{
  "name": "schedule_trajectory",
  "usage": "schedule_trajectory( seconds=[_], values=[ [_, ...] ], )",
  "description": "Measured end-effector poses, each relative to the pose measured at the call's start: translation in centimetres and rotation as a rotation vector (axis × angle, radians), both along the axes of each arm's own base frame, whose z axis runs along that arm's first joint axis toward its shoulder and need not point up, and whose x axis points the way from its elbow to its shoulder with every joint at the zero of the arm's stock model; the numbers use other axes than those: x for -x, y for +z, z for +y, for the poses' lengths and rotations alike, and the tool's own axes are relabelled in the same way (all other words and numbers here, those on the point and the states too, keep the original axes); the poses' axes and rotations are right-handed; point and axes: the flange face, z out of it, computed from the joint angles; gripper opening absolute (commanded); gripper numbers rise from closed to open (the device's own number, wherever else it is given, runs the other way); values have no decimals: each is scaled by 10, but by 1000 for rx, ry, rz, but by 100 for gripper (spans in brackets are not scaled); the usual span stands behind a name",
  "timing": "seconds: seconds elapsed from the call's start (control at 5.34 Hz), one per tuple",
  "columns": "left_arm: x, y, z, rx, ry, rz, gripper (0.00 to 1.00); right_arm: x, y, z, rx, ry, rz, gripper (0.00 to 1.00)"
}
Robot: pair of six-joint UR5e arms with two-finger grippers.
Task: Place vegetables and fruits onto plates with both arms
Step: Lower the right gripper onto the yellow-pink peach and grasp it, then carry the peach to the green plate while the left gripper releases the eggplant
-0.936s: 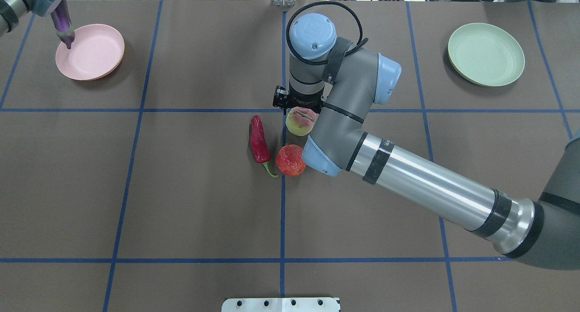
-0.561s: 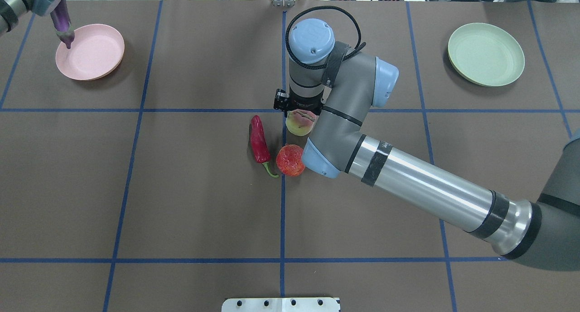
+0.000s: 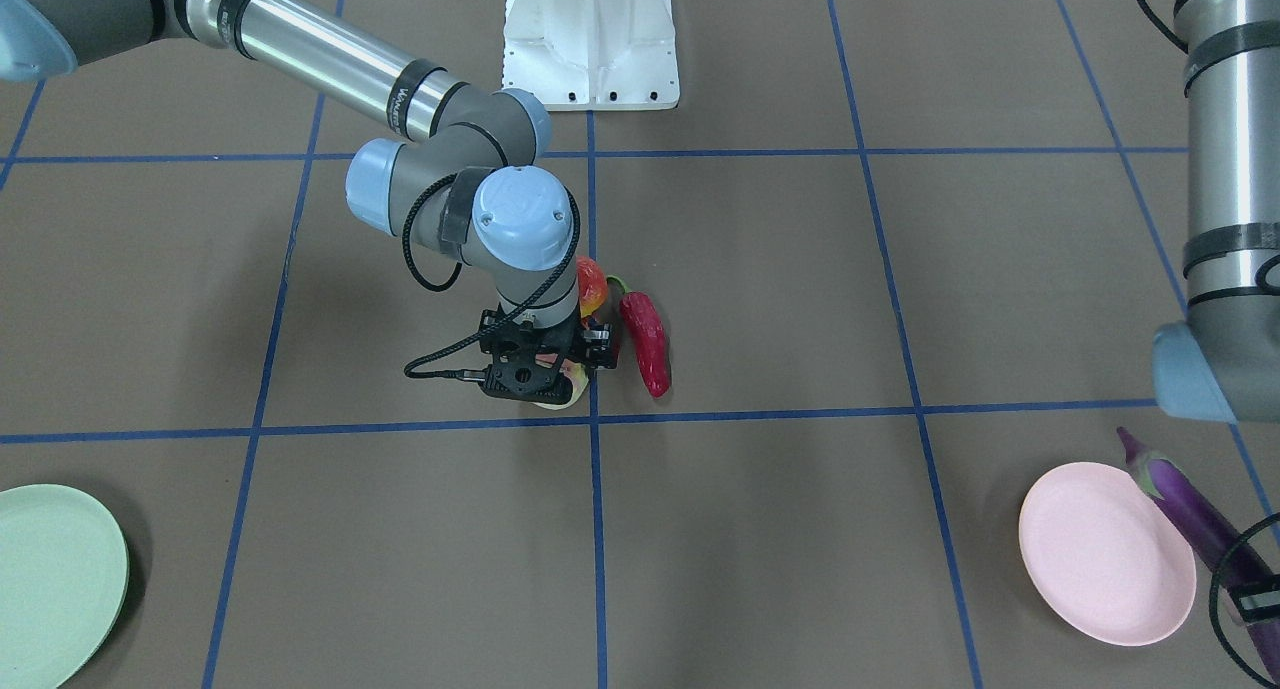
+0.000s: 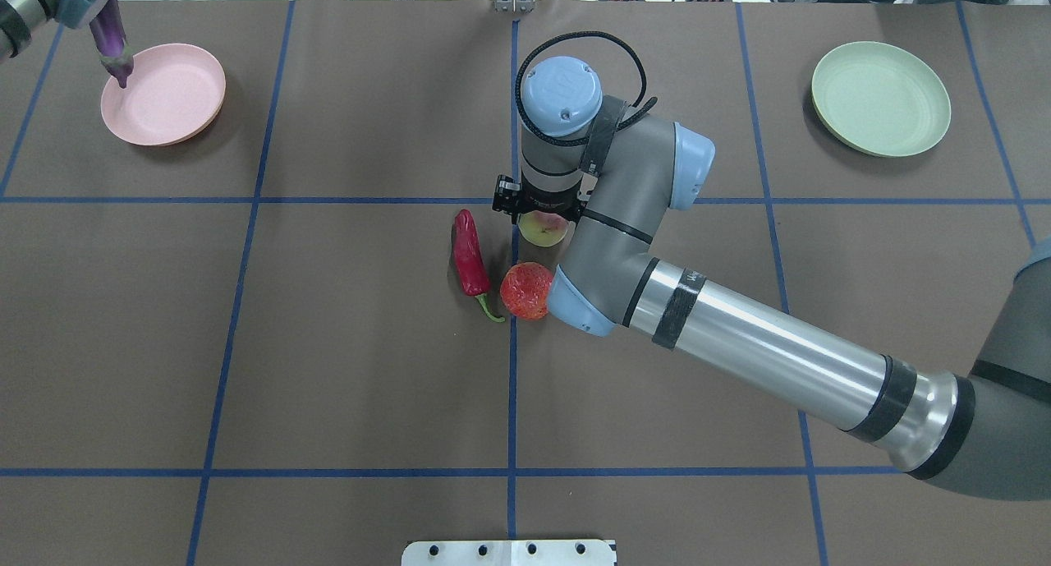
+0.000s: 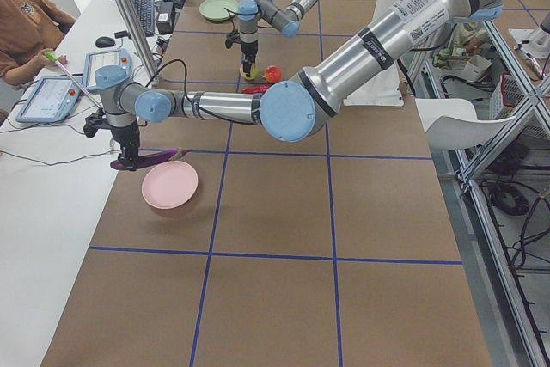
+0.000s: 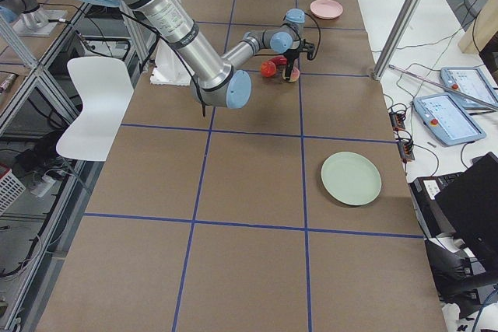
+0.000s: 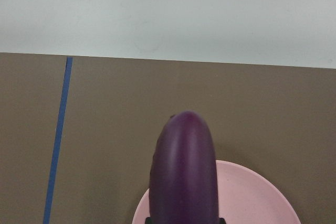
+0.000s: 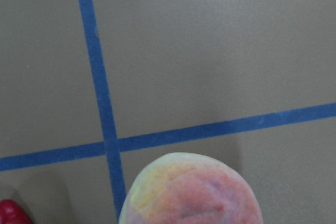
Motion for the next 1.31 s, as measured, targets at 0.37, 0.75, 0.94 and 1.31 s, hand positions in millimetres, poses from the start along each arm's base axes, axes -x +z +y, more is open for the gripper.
schedule_trajectory(
  seconds=[0.37, 0.75, 0.94, 1.31],
  values=[
    [-13, 22, 9, -6, 15, -13, 0, -21, -20, -10, -12, 29, -30, 0],
    [-56, 48, 23, -35, 44, -110, 0, -96, -64, -42, -14, 95, -87, 0],
    [-71, 60, 28, -46, 52, -163, 0, -131, -74, -60, -5, 121, -114, 0],
    [-84, 87, 40, -55, 68, -192, 100, -177, -75, -89, -8, 153, -130, 0]
  ],
)
